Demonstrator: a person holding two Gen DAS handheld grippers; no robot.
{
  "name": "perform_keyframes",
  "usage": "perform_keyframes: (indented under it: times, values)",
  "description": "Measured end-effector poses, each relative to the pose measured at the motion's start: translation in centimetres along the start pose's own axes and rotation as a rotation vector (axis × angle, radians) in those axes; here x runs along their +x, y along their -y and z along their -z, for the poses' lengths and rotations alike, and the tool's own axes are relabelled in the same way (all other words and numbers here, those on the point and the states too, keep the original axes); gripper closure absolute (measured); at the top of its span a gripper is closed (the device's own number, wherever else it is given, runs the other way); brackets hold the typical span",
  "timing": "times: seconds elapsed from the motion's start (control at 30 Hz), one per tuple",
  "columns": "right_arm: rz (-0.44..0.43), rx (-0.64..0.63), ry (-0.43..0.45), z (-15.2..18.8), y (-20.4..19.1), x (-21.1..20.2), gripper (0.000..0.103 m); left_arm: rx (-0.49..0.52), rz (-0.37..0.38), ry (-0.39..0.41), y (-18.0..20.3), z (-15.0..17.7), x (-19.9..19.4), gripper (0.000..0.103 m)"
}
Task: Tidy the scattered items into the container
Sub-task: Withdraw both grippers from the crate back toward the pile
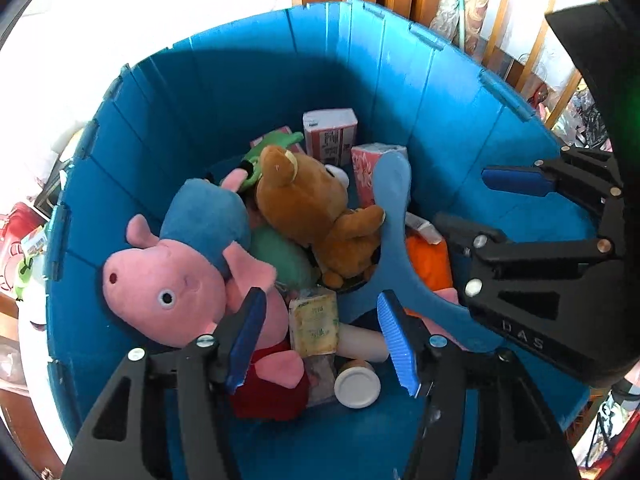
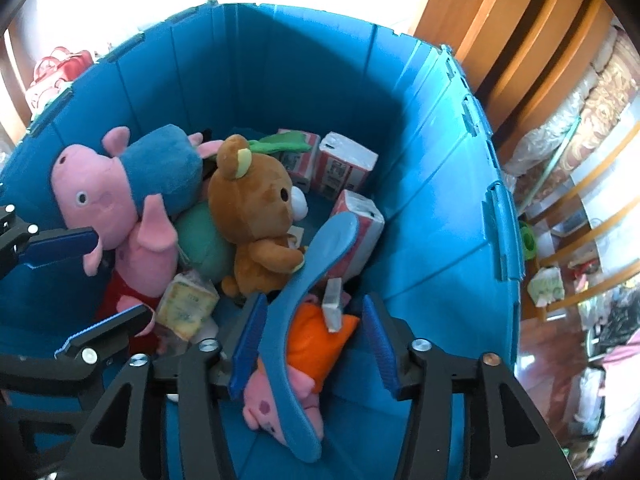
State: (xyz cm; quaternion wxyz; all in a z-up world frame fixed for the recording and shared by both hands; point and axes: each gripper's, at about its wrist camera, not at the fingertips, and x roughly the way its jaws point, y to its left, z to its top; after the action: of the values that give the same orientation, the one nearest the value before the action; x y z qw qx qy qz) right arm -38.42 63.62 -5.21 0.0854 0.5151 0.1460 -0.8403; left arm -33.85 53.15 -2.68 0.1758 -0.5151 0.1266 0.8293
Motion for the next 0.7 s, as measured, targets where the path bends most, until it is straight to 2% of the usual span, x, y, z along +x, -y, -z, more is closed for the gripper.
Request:
perform_keyframes:
  times: [0.17, 0.3, 0.33, 0.37, 0.4, 0.43, 0.57, 0.7]
  values:
    - [-0.018, -0.024, 0.027, 0.8, -1.2, -1.8, 0.041, 0.009, -0.007, 0.065, -0.4, 1.3, -2.5, 0.046]
    - [-0.045, -0.048, 0.057, 1.0, -2.8, -3.4, 0.038, 0.013, -0.061, 0.152, -1.4, 2.8, -5.4, 0.045]
    - [-0.062, -0.05, 0.071, 0.9, -3.4, -3.9, 0.036, 0.009, -0.078, 0.182, -1.8, 3.4, -6.3, 0.043]
    - [-0.078, -0.054, 0.088, 0.8, -4.0, -4.5, 0.035, 0.001, -0.096, 0.21, -2.4, 3.9, -7.2, 0.035]
    - [-0.091, -0.061, 0.107, 0.7, -4.7, -5.2, 0.035, -0.013, -0.114, 0.243, -3.1, 4.5, -8.1, 0.025]
    - [-0.105, -0.069, 0.129, 0.5, -5.6, -5.9, 0.035, -0.026, -0.132, 0.273, -3.7, 5.1, -9.0, 0.023]
    - [-0.169, -0.094, 0.217, -0.5, -9.3, -8.6, 0.035, -0.088, -0.189, 0.353, -7.4, 7.7, -12.2, 0.023]
    - [-0.244, -0.112, 0.3, -1.6, -13.6, -10.6, 0.033, -0.209, -0.254, 0.396, -13.4, 11.4, -14.6, 0.023]
